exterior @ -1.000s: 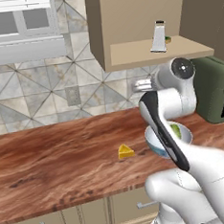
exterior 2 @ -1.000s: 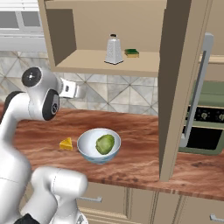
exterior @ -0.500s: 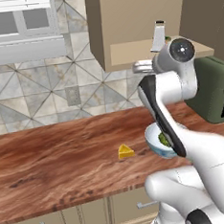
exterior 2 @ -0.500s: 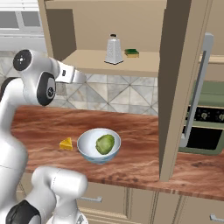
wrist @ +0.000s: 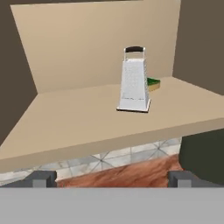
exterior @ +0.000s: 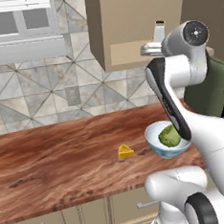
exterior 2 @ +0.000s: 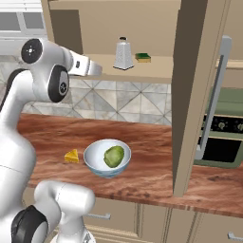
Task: Pick the cheese from the fridge and the cheese grater from the cabinet and place them next to the salad bowl.
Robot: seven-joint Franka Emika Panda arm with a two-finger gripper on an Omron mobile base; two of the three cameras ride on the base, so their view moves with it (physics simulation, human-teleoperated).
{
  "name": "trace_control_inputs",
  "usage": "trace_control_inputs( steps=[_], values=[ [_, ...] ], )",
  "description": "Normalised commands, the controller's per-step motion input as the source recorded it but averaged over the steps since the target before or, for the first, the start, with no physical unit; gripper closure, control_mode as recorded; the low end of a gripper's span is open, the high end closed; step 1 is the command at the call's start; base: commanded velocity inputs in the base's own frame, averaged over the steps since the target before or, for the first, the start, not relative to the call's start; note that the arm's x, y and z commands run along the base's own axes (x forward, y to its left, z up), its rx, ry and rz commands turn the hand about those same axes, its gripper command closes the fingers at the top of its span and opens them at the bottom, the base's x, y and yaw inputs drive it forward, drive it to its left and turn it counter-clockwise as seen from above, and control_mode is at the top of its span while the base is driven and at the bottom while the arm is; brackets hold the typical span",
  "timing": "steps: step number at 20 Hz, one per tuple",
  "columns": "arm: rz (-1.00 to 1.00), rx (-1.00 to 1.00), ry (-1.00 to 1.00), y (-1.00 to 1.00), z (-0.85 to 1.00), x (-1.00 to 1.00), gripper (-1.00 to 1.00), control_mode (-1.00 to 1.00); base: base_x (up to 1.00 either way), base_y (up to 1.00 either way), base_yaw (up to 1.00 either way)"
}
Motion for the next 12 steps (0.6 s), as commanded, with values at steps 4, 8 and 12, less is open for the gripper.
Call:
trace_control_inputs(
  steps=[4, 8, 12],
  values=[
    [-0.09, 0.00, 0.01, -0.24, 0.33, 0.20, -1.00, -1.00, 0.00, 0.00, 0.00],
    [-0.09, 0.01, 0.01, -0.26, 0.28, 0.27, -1.00, -1.00, 0.00, 0.00, 0.00],
    [-0.08, 0.02, 0.06, -0.24, 0.10, 0.30, -1.00, -1.00, 0.00, 0.00, 0.00]
  ],
)
